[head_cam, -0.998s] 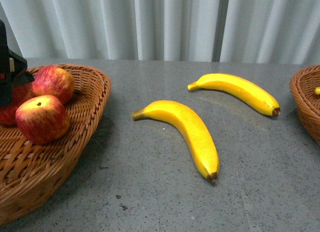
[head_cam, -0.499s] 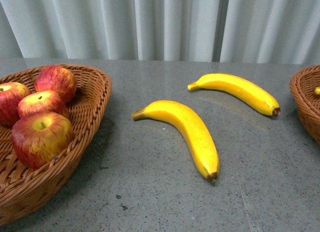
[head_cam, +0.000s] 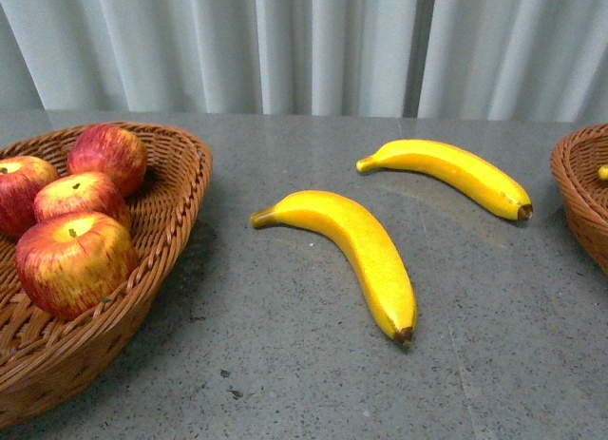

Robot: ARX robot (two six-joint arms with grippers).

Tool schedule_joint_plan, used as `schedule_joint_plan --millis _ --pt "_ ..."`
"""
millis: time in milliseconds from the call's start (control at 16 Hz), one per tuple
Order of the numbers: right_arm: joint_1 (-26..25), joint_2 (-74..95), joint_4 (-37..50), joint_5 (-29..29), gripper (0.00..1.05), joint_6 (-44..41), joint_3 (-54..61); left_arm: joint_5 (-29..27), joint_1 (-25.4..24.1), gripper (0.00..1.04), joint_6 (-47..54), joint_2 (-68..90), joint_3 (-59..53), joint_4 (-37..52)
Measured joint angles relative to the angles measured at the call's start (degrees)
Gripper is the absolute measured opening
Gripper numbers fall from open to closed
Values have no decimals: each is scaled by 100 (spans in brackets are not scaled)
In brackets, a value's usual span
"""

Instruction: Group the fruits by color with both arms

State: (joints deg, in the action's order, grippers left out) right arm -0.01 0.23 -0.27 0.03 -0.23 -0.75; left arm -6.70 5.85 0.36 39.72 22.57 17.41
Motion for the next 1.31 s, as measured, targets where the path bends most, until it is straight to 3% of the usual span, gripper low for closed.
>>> schedule_joint_plan --millis 125,187,249,873,1309 --pt "0 0 0 0 98 0 0 262 -133 23 -2 -354 -555 151" --pt "0 0 2 -2 98 0 0 623 -522 10 0 -549 -789 177" --pt "0 0 -4 2 98 0 0 581 -629 1 -31 -702 -964 216" --pt "0 0 -2 -2 98 0 0 669 -575 1 -31 -2588 -2177 -317" --pt "0 0 -2 -2 98 2 0 671 -573 1 -33 -2933 -2175 -697"
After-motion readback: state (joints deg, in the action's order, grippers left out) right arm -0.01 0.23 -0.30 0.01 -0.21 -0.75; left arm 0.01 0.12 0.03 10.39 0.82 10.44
